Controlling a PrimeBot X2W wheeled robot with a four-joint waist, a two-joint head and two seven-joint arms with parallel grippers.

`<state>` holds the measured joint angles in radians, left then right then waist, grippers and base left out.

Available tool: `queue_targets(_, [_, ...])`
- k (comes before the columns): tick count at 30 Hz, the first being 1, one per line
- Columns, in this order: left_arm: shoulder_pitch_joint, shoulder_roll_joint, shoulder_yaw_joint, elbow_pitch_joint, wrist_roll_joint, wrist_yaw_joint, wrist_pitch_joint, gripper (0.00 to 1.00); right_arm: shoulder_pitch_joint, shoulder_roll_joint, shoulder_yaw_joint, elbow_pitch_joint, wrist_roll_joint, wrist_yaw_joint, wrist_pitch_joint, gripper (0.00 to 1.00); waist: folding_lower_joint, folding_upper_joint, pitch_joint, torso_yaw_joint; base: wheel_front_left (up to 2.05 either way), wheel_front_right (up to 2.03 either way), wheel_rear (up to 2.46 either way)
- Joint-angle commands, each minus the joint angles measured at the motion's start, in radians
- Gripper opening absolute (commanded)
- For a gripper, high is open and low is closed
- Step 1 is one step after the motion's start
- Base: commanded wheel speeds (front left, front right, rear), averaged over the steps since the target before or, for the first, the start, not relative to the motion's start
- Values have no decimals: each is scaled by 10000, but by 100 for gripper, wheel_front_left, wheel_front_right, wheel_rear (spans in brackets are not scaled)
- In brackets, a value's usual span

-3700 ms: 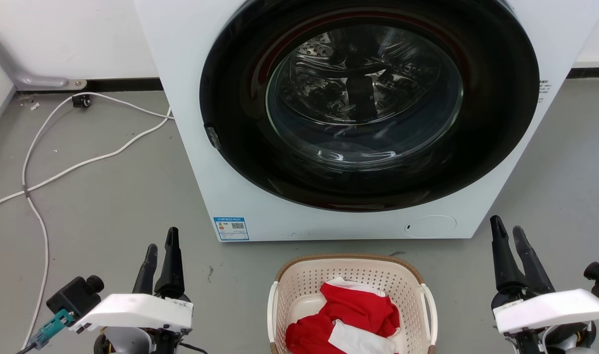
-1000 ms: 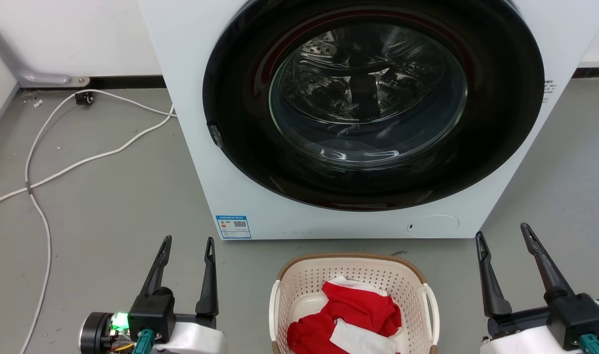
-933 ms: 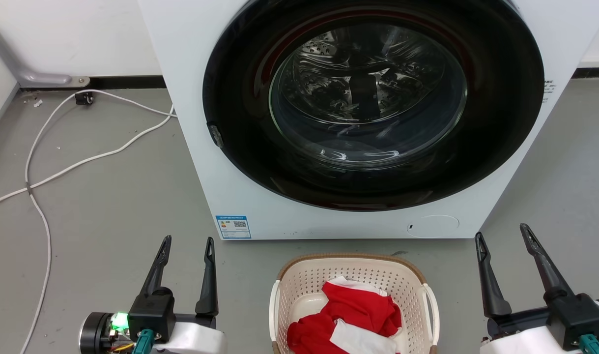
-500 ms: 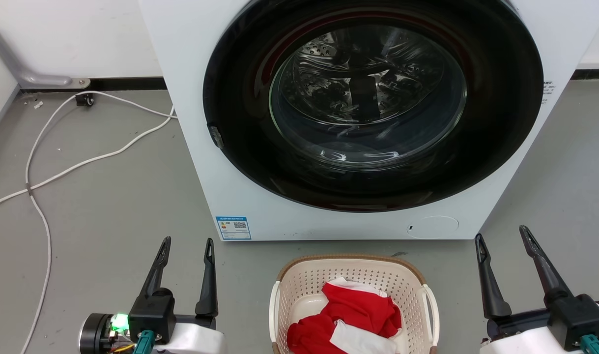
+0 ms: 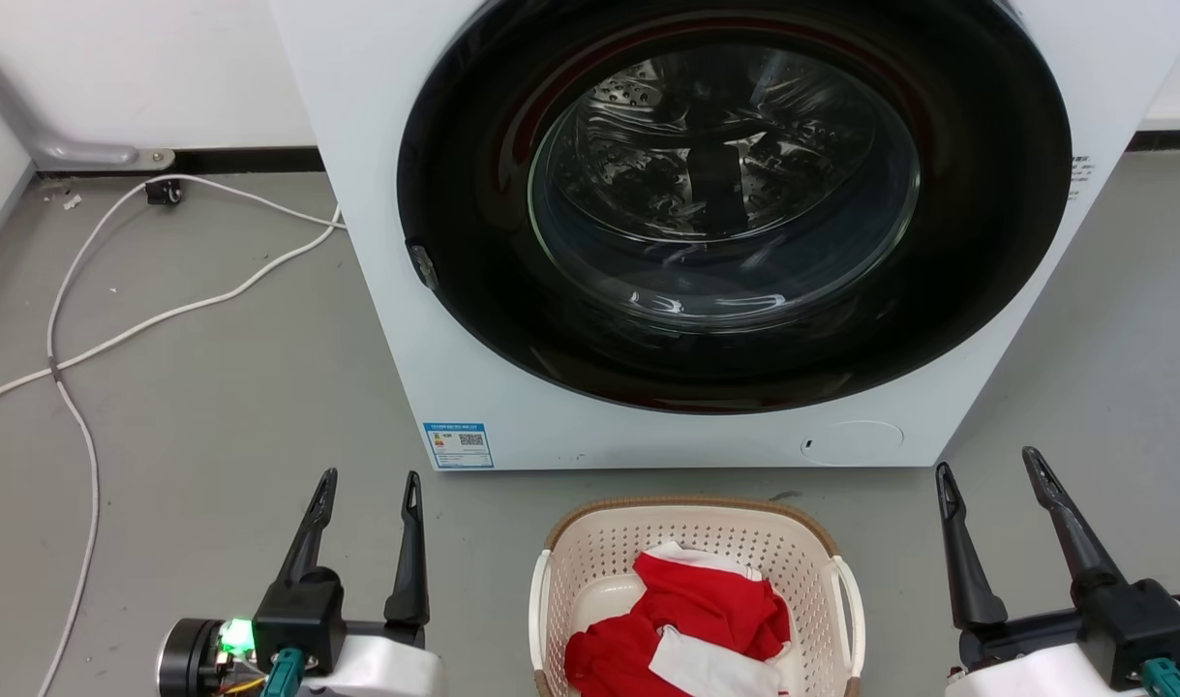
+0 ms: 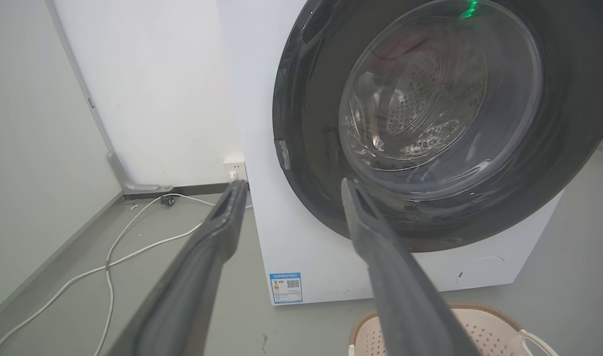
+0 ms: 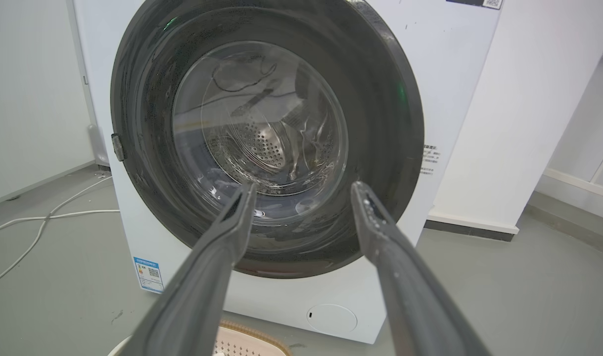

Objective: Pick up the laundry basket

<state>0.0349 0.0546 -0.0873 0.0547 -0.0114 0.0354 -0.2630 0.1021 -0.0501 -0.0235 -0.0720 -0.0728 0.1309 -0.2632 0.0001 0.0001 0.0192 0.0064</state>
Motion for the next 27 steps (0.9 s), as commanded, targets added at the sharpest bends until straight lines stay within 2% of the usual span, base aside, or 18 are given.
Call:
queue_targets(1, [-168, 29, 2, 101, -19, -38, -27, 100, -75, -1, -43, 69, 1, -3, -24, 100, -1, -1, 56, -19, 0, 0, 0])
queue_targets(11, [-1587, -7, -243, 1600, -205, -465, -27, 100, -1231, -1, -65, 1554, -470, -5, -23, 100, -1, -1, 1228, -186, 0, 0, 0])
queue_targets(27, [-4928, -33, -473, 5812, -625, -1237, -27, 100, -4305, 2, -118, 4890, -1369, -6, -24, 100, -1, -1, 4456, -690, 0, 0, 0])
